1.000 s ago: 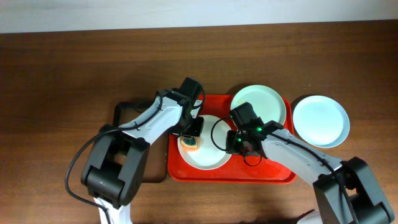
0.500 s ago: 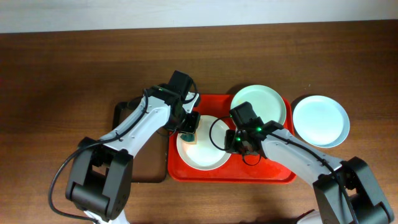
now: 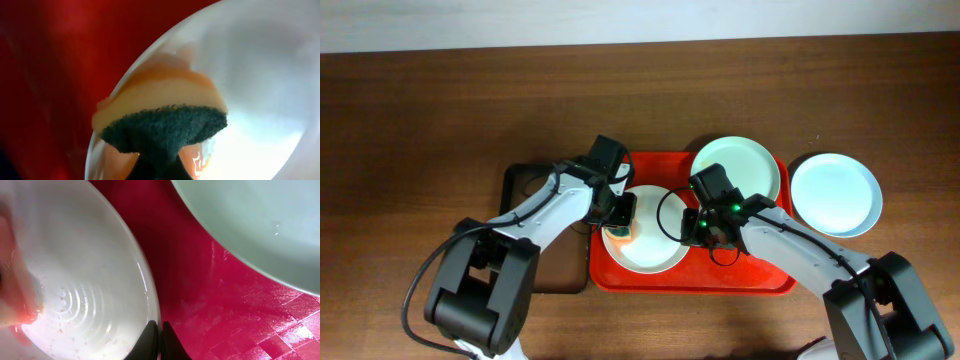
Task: Clean dirty plates on tray and stack at the side
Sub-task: 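Scrub the white plate with the sponge while the right gripper holds its rim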
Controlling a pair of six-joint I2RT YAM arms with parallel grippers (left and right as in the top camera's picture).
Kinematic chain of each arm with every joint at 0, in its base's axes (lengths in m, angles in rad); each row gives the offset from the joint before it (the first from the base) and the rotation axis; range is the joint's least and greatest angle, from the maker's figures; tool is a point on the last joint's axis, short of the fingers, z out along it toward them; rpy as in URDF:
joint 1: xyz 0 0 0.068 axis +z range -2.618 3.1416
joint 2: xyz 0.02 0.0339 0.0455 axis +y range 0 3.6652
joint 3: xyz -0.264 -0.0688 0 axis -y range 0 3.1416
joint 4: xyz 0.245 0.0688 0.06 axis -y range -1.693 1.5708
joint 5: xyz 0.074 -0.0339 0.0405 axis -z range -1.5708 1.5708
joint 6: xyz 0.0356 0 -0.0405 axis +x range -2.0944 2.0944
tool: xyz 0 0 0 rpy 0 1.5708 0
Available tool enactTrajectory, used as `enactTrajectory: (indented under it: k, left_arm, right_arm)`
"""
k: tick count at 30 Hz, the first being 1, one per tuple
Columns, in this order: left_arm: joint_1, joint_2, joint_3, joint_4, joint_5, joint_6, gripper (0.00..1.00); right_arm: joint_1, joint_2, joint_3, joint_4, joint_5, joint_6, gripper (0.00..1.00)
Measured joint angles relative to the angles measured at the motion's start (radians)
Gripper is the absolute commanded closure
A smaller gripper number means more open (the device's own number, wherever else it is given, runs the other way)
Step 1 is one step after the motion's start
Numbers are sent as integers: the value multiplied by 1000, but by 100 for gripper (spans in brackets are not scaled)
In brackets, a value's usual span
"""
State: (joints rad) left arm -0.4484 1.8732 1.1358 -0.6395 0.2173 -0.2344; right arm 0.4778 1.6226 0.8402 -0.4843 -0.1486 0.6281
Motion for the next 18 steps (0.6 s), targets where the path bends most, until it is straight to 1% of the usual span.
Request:
enactTrajectory:
  k: [4,6,8,9,11,13,15,18]
  left_arm:
    - [-3,-3,-10,11,1,-17,100]
    - [-33,-7,-16,16,-9,-18,100]
    - [-80,-8,-23,31,61,-18,100]
    - [-102,-7,-24,19,114,-20,100]
    - [-113,-3,30,-89,134,-21,100]
    - [-113,-35,95,-138,50,-21,100]
    - [-113,-72,108,-151,-10,-21,100]
    - [-141,-34,106,-139,-51,-21,100]
  right_arm:
    - [0,0,0,0,0,0,96]
    - [0,0,0,-2,5,0,96]
    - [0,0,0,-2,8,-1,96]
    - [0,0,0,-2,8,0,96]
    - [0,0,0,-2,8,0,96]
    - [0,0,0,-2,8,0,96]
    - [0,0,0,-2,8,0,96]
    - [0,0,0,-2,8,-1,96]
